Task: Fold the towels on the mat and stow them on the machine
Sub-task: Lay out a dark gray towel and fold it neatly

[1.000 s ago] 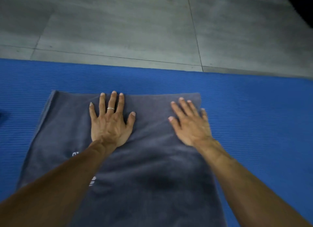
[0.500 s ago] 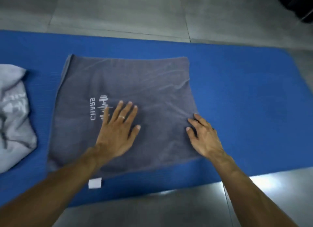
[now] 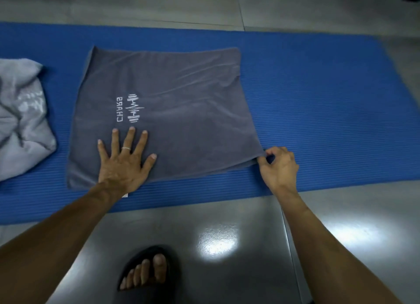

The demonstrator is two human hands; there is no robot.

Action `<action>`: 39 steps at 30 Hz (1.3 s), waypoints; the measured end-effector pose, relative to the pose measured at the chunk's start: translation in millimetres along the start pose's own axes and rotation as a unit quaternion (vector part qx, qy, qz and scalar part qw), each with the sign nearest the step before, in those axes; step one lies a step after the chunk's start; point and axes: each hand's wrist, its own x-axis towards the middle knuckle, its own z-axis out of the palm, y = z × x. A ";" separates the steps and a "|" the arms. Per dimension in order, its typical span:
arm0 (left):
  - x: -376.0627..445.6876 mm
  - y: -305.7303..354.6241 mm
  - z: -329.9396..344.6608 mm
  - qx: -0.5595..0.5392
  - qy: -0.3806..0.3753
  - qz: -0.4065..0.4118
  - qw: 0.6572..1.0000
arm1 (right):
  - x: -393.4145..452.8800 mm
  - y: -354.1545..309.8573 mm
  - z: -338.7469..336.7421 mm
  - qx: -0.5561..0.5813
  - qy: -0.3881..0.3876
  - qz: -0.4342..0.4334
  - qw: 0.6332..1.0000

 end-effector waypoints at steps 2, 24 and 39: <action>-1.2 -1.5 0.0 -0.004 0.007 0.002 1.000 | -2.8 1.5 0.2 -0.058 -0.016 -0.006 0.998; 12.0 24.5 -13.9 -0.035 0.022 0.116 0.992 | -17.8 -47.1 -2.0 -0.044 -0.013 -0.030 0.998; 24.1 32.5 -13.2 -0.037 0.035 0.139 0.989 | 52.7 -15.0 19.4 -0.278 -0.023 -0.075 0.957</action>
